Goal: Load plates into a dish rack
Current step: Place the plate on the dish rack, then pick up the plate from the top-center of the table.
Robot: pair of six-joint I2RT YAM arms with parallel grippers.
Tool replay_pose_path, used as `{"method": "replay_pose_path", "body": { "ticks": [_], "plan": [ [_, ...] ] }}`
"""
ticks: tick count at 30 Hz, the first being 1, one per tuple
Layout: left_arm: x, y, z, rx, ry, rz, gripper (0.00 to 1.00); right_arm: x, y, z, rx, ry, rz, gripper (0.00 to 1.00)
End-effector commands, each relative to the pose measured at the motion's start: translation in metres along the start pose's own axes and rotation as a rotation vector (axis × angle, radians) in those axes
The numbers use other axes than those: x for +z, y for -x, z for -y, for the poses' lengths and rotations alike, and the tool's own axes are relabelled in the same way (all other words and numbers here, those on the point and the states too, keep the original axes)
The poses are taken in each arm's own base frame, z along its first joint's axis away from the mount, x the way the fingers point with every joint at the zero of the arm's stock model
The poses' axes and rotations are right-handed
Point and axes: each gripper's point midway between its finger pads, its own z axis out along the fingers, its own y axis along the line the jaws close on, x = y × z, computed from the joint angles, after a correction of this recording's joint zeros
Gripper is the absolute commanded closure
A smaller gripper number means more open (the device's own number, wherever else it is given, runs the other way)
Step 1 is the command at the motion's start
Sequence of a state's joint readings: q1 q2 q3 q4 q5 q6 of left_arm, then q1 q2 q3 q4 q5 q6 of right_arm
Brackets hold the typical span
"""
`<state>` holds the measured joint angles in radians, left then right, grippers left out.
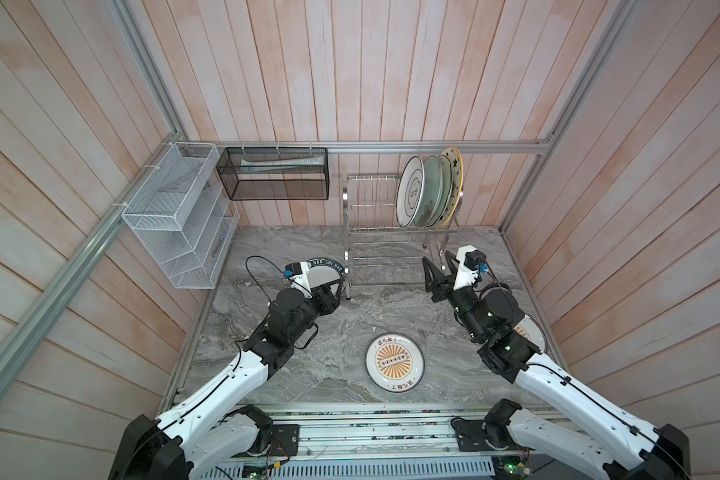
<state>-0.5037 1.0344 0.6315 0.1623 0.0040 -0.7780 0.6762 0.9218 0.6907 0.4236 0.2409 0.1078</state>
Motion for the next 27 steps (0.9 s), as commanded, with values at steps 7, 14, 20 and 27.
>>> {"method": "replay_pose_path", "body": {
  "ticks": [7, 14, 20, 27],
  "plan": [
    [-0.013, -0.005, -0.104, -0.272, 0.238, -0.003, 0.4, 0.015, -0.065, -0.009, 0.074, 0.041, -0.201, 0.39],
    [-0.005, -0.021, -0.157, -0.368, 0.336, -0.092, 0.4, 0.022, -0.085, -0.014, 0.096, 0.056, -0.267, 0.42],
    [0.013, -0.03, -0.183, -0.359, 0.4, -0.181, 0.41, 0.022, -0.094, -0.013, 0.089, 0.049, -0.299, 0.43],
    [0.027, -0.031, -0.204, -0.364, 0.423, -0.21, 0.4, 0.019, -0.095, -0.012, 0.08, 0.046, -0.309, 0.44]
  ]
}}
